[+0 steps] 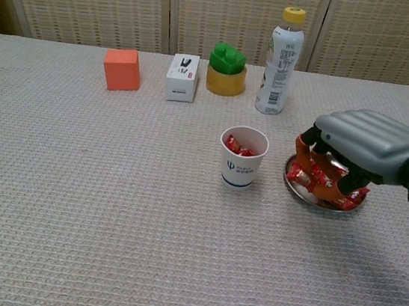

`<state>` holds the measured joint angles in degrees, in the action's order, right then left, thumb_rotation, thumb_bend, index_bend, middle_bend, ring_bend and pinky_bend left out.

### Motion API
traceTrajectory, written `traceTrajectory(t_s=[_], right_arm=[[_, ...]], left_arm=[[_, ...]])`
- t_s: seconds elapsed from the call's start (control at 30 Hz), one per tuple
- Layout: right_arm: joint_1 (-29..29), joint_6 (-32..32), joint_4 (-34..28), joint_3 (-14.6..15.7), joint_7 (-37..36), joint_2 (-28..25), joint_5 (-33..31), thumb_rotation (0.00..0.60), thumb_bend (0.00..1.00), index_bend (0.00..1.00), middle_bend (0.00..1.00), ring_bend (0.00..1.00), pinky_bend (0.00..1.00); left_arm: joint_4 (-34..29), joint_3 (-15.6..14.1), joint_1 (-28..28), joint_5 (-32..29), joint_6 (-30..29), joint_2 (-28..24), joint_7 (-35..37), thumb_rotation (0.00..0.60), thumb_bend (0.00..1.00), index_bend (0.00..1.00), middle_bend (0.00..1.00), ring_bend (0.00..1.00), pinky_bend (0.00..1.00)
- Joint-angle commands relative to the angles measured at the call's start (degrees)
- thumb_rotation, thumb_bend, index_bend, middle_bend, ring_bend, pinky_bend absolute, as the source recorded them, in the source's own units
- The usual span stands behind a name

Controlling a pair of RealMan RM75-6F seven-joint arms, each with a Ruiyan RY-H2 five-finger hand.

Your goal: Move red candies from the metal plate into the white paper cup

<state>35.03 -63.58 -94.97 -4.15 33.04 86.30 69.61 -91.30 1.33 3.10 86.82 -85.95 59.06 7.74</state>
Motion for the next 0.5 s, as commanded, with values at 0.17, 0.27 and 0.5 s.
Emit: traceTrajectory(t_s=[0.17, 0.27, 0.5], right_arm=[[2.9, 1.1, -3.5, -5.7, -0.4, 0.0, -3.0, 0.600, 0.25, 0.61, 0.78, 0.85, 1.00], [5.2, 2.1, -2.1, -7.6, 2.2, 2.5, -6.3, 0.600, 0.25, 0.61, 0.78, 0.85, 1.00], [9.7, 2.6, 3.8, -10.5, 7.1, 9.6, -13.1, 0.600, 0.25, 0.60, 0.78, 0.85, 1.00]], left_arm=[[-0.1, 0.0, 0.0, -0.1, 0.1, 0.1, -0.3, 0.600, 0.51, 0.00, 0.05, 0.02, 0.24], [0.0, 0.1, 0.0, -0.1, 0.0, 0.1, -0.1, 0.600, 0.51, 0.00, 0.05, 0.02, 0.24], [0.1, 0.2, -0.1, -0.3, -0.2, -0.3, 1.2, 0.600, 0.51, 0.00, 0.05, 0.02, 0.24]])
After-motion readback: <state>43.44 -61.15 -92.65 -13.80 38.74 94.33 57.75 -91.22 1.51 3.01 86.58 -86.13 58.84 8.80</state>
